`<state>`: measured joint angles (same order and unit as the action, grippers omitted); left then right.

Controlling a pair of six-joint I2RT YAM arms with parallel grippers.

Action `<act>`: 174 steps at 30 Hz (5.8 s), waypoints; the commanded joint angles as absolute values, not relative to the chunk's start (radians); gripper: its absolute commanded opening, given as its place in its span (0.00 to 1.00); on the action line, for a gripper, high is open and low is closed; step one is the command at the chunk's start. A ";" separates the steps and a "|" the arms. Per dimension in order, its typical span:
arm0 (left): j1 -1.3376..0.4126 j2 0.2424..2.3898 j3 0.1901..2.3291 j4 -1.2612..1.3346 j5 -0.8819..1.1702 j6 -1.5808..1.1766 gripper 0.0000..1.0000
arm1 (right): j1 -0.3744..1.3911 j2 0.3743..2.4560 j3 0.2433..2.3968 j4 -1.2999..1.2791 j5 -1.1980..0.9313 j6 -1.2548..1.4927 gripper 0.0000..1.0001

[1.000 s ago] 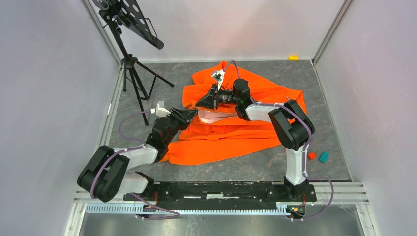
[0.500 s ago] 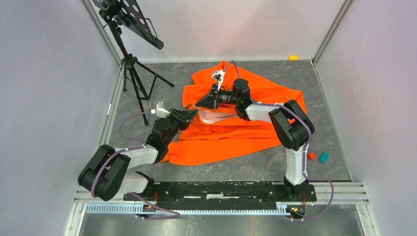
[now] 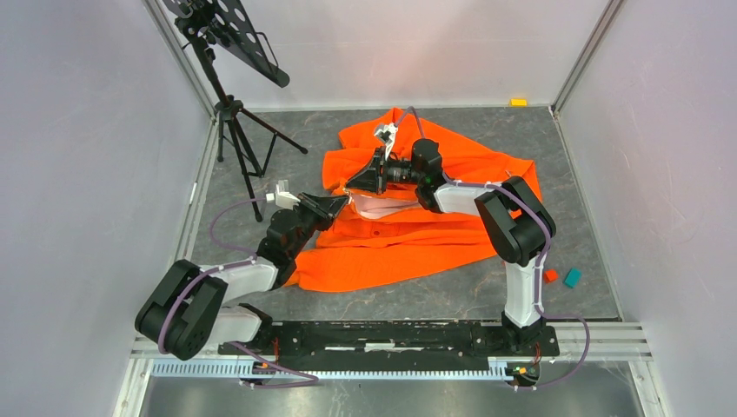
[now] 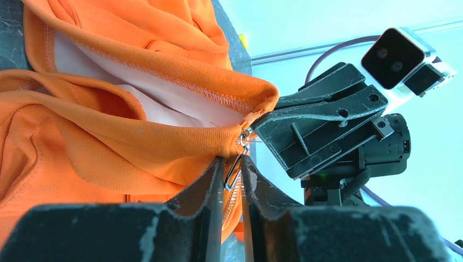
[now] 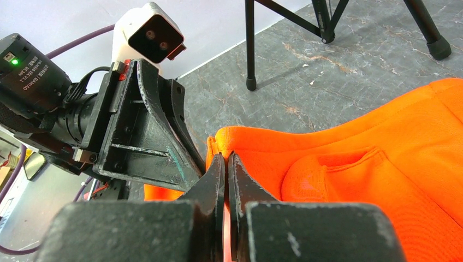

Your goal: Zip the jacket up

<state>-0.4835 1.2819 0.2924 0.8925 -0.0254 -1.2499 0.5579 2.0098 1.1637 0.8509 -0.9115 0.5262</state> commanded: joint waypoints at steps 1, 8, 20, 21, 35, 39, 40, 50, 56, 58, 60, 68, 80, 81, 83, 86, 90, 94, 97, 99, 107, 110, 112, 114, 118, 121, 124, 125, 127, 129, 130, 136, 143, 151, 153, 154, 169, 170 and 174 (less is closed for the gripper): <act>-0.479 1.272 0.292 0.922 -0.016 -1.277 0.26 | 0.561 1.980 1.178 0.875 -0.913 0.514 0.00; -0.479 1.212 0.273 0.847 -0.024 -1.262 0.26 | 0.561 1.980 1.178 0.876 -0.911 0.515 0.00; -0.479 1.220 0.288 0.824 -0.013 -1.263 0.20 | 0.562 1.974 1.176 0.876 -0.910 0.515 0.00; -0.479 1.224 0.292 0.819 -0.010 -1.262 0.19 | 0.563 1.974 1.175 0.874 -0.910 0.514 0.00; -0.548 1.228 0.383 0.736 0.092 -1.082 0.02 | 0.612 1.940 1.231 0.770 -0.783 0.486 0.00; -0.607 1.235 0.396 0.671 0.039 -1.062 0.02 | 0.621 1.928 1.274 0.710 -0.740 0.491 0.00; -0.615 1.259 0.403 0.678 0.036 -1.071 0.02 | 0.627 1.928 1.286 0.704 -0.732 0.499 0.00; -0.713 1.510 0.449 1.022 -0.029 -1.093 0.02 | 0.654 1.901 1.392 0.472 -0.687 0.419 0.00; -0.815 1.653 0.526 1.101 -0.092 -1.039 0.02 | 0.663 1.902 1.480 0.395 -0.710 0.448 0.00; -0.856 1.712 0.560 1.144 -0.144 -1.036 0.02 | 0.663 1.889 1.485 0.383 -0.681 0.450 0.00; -0.896 1.786 0.600 1.205 -0.190 -1.018 0.02 | 0.663 1.894 1.522 0.353 -0.672 0.452 0.00; -1.046 1.974 0.782 1.211 -0.371 -0.951 0.02 | 0.675 1.944 1.683 0.299 -0.647 0.471 0.00; -1.151 2.324 1.202 1.102 -0.387 -1.027 0.02 | 0.698 1.983 1.799 0.212 -0.659 0.394 0.00; -1.157 2.345 1.248 1.071 -0.384 -1.038 0.02 | 0.698 1.986 1.807 0.206 -0.659 0.383 0.00; -1.163 2.370 1.310 1.035 -0.391 -1.028 0.02 | 0.698 1.991 1.826 0.194 -0.659 0.365 0.00; -1.163 2.409 1.410 0.957 -0.370 -1.047 0.02 | 0.698 2.014 1.870 0.188 -0.677 0.366 0.00; -1.154 2.509 1.604 0.854 -0.279 -1.071 0.02 | 0.703 2.030 1.912 0.208 -0.698 0.368 0.00; -1.128 2.544 1.759 0.672 -0.179 -1.072 0.02 | 0.703 2.062 1.994 0.201 -0.705 0.375 0.00; -1.117 2.573 1.797 0.681 -0.155 -1.169 0.02 | 0.704 2.077 2.022 0.235 -0.706 0.396 0.00; -1.118 2.618 1.882 0.617 -0.118 -1.212 0.02 | 0.703 2.083 2.026 0.260 -0.703 0.409 0.00; -1.120 2.852 2.310 0.414 0.063 -1.352 0.02 | 0.705 2.104 2.061 0.283 -0.717 0.442 0.00; -1.120 2.921 2.443 0.395 0.085 -1.365 0.02 | 0.707 2.108 2.055 0.284 -0.721 0.446 0.00; -1.115 2.927 2.446 0.425 0.100 -1.377 0.02 | 0.707 2.102 2.041 0.269 -0.713 0.427 0.00; -1.112 2.878 2.365 0.454 0.111 -1.330 0.02 | 0.706 2.092 2.025 0.230 -0.702 0.383 0.00; -1.112 2.672 2.069 0.508 0.086 -1.162 0.25 | 0.666 2.061 1.995 0.075 -0.618 0.297 0.12; -1.103 2.535 1.814 0.631 0.075 -1.147 0.47 | 0.607 2.007 1.910 0.054 -0.585 0.265 0.61; -1.097 2.431 1.634 0.694 0.092 -1.150 0.55 | 0.565 1.996 1.976 -0.128 -0.528 0.177 0.94; -1.096 2.399 1.585 0.711 0.101 -1.139 0.57 | 0.554 1.992 1.996 -0.185 -0.502 0.161 0.97; -1.097 2.342 1.530 0.704 0.121 -1.094 0.59 | 0.531 1.979 2.025 -0.283 -0.450 0.126 0.98; -1.097 2.294 1.504 0.675 0.142 -1.051 0.59 | 0.504 1.940 2.006 -0.340 -0.397 0.100 0.98; -1.096 2.270 1.489 0.671 0.154 -1.030 0.60 | 0.491 1.915 1.984 -0.354 -0.379 0.093 0.98; -1.096 2.182 1.527 0.530 0.256 -0.856 0.65 | 0.413 1.729 1.870 -0.459 -0.160 -0.004 0.98; -1.094 2.049 1.544 0.351 0.274 -0.558 0.63 | 0.404 1.441 1.668 -0.457 0.302 -0.068 0.98; -1.067 1.702 1.315 0.266 0.090 -0.397 0.64 | 0.402 1.119 1.425 -0.291 0.466 -0.077 0.98; -1.065 1.591 1.280 0.216 0.042 -0.349 0.65 | 0.402 1.049 1.377 -0.242 0.446 -0.078 0.98; -1.066 1.541 1.267 0.187 0.021 -0.314 0.66 | 0.402 1.010 1.349 -0.210 0.440 -0.078 0.98; -1.065 0.931 1.332 0.015 0.161 0.028 0.89 | 0.402 0.639 1.135 0.142 0.272 -0.061 0.98; -1.066 0.907 1.348 0.010 0.162 0.050 0.91 | 0.401 0.625 1.131 0.156 0.266 -0.059 0.98; -1.065 0.860 1.486 -0.089 0.202 0.143 0.95 | 0.402 0.580 1.136 0.219 0.239 -0.062 0.98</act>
<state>-1.0626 0.8932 1.3514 0.0105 0.1352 -0.0170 0.4015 0.6132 1.1347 0.1055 0.2832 -0.0689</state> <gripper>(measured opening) 0.945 0.979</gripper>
